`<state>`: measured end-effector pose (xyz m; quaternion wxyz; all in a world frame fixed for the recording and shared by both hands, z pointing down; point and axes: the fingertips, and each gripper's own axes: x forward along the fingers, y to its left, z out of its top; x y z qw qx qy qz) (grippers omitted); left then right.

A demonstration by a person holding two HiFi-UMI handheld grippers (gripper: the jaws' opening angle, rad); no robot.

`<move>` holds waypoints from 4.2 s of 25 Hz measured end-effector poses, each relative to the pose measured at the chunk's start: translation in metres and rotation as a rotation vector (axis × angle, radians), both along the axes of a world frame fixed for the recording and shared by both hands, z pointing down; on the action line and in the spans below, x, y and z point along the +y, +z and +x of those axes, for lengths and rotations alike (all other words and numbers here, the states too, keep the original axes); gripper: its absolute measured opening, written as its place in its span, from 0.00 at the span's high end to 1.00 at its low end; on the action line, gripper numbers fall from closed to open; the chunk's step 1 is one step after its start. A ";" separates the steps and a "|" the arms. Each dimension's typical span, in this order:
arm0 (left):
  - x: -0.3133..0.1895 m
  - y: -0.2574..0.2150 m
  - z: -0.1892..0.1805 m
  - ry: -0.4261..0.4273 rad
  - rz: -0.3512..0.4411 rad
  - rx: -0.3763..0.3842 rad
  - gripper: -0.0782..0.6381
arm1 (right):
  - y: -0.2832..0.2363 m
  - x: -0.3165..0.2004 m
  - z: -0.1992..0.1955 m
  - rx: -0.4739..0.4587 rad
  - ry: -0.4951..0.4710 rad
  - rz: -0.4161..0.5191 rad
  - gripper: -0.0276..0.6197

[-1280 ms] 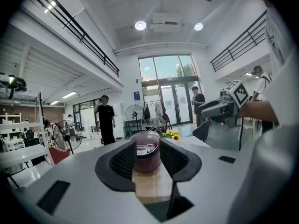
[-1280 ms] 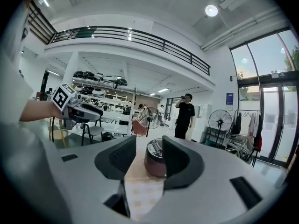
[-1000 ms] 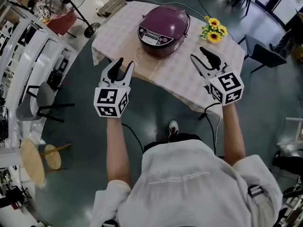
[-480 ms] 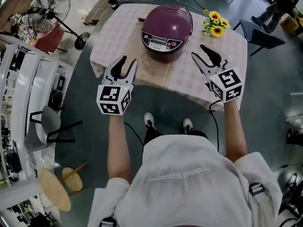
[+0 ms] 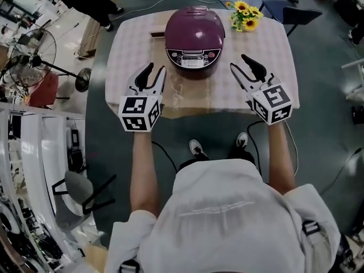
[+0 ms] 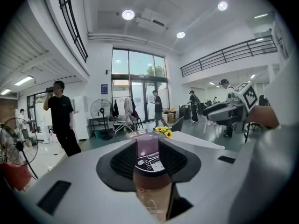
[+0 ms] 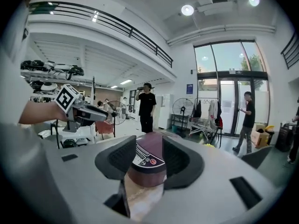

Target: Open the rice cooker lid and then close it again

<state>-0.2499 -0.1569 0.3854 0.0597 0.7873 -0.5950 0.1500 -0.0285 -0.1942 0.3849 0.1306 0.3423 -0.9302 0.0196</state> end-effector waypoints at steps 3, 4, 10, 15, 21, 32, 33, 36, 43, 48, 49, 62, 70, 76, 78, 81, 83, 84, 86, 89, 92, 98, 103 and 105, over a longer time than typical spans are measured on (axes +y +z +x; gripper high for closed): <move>-0.013 0.001 0.005 0.059 -0.011 0.002 0.68 | 0.005 0.006 0.011 0.019 0.060 -0.024 0.67; -0.018 0.002 0.010 0.081 -0.014 0.003 0.68 | 0.006 0.007 0.017 0.023 0.082 -0.032 0.67; -0.057 0.021 0.039 0.171 -0.047 0.021 0.73 | 0.019 0.004 0.038 0.034 0.162 -0.068 0.67; -0.085 0.051 0.063 0.187 -0.099 0.011 0.73 | 0.041 -0.004 0.047 0.049 0.172 -0.119 0.67; -0.105 0.093 0.066 0.123 -0.166 0.013 0.73 | 0.063 -0.013 0.042 0.052 0.135 -0.158 0.66; -0.127 0.129 0.067 0.032 -0.245 0.005 0.74 | 0.084 -0.027 0.049 0.040 0.120 -0.206 0.66; -0.127 0.129 0.067 0.030 -0.246 0.008 0.74 | 0.084 -0.028 0.049 0.039 0.118 -0.207 0.66; -0.126 0.128 0.066 0.021 -0.234 0.010 0.74 | 0.085 -0.032 0.052 0.036 0.115 -0.210 0.66; -0.125 0.129 0.068 0.028 -0.211 -0.009 0.75 | 0.088 -0.033 0.060 0.029 0.122 -0.223 0.66; -0.125 0.131 0.068 0.031 -0.204 0.003 0.75 | 0.090 -0.029 0.058 0.020 0.116 -0.227 0.66; -0.125 0.131 0.068 0.030 -0.202 0.004 0.75 | 0.088 -0.028 0.058 0.018 0.115 -0.225 0.66; -0.124 0.136 0.068 0.029 -0.180 -0.041 0.75 | 0.081 -0.017 0.070 0.022 0.132 -0.207 0.66; -0.125 0.137 0.069 0.019 -0.155 -0.055 0.75 | 0.074 -0.018 0.080 0.027 0.157 -0.195 0.66; -0.125 0.136 0.068 0.000 -0.115 -0.007 0.75 | 0.051 -0.021 0.083 0.011 0.168 -0.142 0.66; -0.124 0.136 0.067 0.007 -0.130 0.006 0.75 | 0.043 -0.022 0.084 0.005 0.174 -0.125 0.66; -0.124 0.133 0.066 0.013 -0.154 0.029 0.75 | 0.031 -0.022 0.086 0.001 0.183 -0.103 0.66; -0.126 0.132 0.065 0.016 -0.161 0.034 0.75 | 0.026 -0.023 0.086 -0.002 0.188 -0.090 0.66; -0.126 0.132 0.066 0.020 -0.166 0.033 0.75 | 0.024 -0.023 0.086 -0.004 0.188 -0.085 0.67; -0.126 0.133 0.068 0.035 -0.182 0.035 0.75 | 0.020 -0.023 0.086 -0.007 0.186 -0.074 0.67; -0.125 0.135 0.070 0.059 -0.200 0.051 0.74 | 0.014 -0.026 0.086 -0.015 0.184 -0.060 0.67; -0.121 0.134 0.068 0.071 -0.218 0.037 0.74 | 0.007 -0.027 0.085 -0.016 0.176 -0.047 0.67; -0.115 0.089 0.049 0.026 -0.121 0.043 0.74 | -0.010 -0.038 0.079 -0.003 0.140 -0.009 0.67; -0.100 0.035 0.026 -0.006 -0.008 0.044 0.74 | -0.029 -0.049 0.066 -0.005 0.110 0.037 0.67; -0.093 0.017 0.019 -0.013 0.026 0.034 0.74 | -0.037 -0.053 0.060 -0.007 0.096 0.056 0.67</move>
